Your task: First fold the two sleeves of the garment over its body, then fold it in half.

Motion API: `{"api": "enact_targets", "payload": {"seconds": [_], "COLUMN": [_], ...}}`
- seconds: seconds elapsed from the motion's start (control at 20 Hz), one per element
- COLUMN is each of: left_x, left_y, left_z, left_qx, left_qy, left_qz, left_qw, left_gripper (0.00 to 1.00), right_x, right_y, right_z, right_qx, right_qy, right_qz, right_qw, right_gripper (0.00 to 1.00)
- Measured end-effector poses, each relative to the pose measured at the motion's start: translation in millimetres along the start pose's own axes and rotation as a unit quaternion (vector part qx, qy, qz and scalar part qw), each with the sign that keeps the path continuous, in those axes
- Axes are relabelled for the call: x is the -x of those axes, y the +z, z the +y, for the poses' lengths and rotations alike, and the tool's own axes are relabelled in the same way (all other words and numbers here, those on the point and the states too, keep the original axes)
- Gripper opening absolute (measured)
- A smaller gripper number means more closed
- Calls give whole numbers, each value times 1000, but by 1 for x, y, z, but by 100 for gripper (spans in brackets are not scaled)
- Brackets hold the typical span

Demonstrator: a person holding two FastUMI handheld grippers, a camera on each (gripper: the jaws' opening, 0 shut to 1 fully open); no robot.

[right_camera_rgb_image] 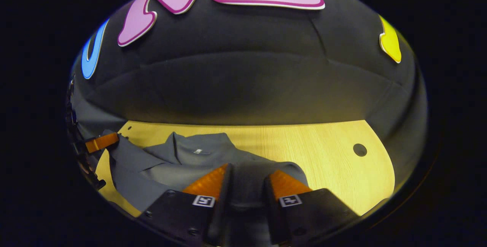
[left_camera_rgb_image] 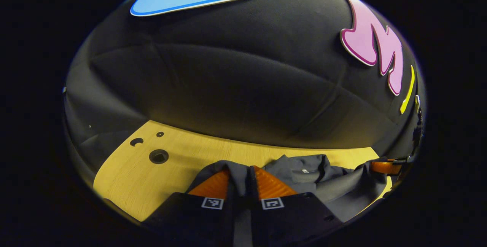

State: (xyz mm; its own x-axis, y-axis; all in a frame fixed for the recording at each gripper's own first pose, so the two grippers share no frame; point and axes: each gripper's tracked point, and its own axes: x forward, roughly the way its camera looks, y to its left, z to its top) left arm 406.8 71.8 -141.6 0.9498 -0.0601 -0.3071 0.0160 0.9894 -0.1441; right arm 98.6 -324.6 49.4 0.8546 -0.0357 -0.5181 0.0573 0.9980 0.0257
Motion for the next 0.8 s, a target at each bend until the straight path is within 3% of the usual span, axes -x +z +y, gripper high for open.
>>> {"api": "enact_targets", "payload": {"seconds": [0.05,0.1,0.15,0.2,0.3,0.45,0.8], "left_x": [6,15,24,33,53,92,199], "left_y": [4,9,17,26,38,53,87], "left_z": [6,16,25,28,21,14,4], "left_qx": [-10,-30,-54,-75,-89,-87,-95], "left_qy": [15,36,60,73,64,48,33], "left_qz": [-3,-10,-19,-29,-42,-64,-124], "left_qw": [1000,999,997,994,993,993,987], "left_gripper": [28,33,48,62,72,87,95], "right_x": [3,5,12,20,36,68,168], "right_y": [-2,-1,2,7,15,32,61], "right_z": [-2,-5,-8,-10,-11,-15,-7], "right_qx": [5,12,18,20,12,9,12], "right_qy": [-5,-8,-15,-22,-26,-39,-62], "right_qz": [5,5,1,-6,-16,-44,-125], "right_qw": [1000,1000,1000,1000,999,998,990], "right_gripper": [52,56,53,68,100,99,99]}}
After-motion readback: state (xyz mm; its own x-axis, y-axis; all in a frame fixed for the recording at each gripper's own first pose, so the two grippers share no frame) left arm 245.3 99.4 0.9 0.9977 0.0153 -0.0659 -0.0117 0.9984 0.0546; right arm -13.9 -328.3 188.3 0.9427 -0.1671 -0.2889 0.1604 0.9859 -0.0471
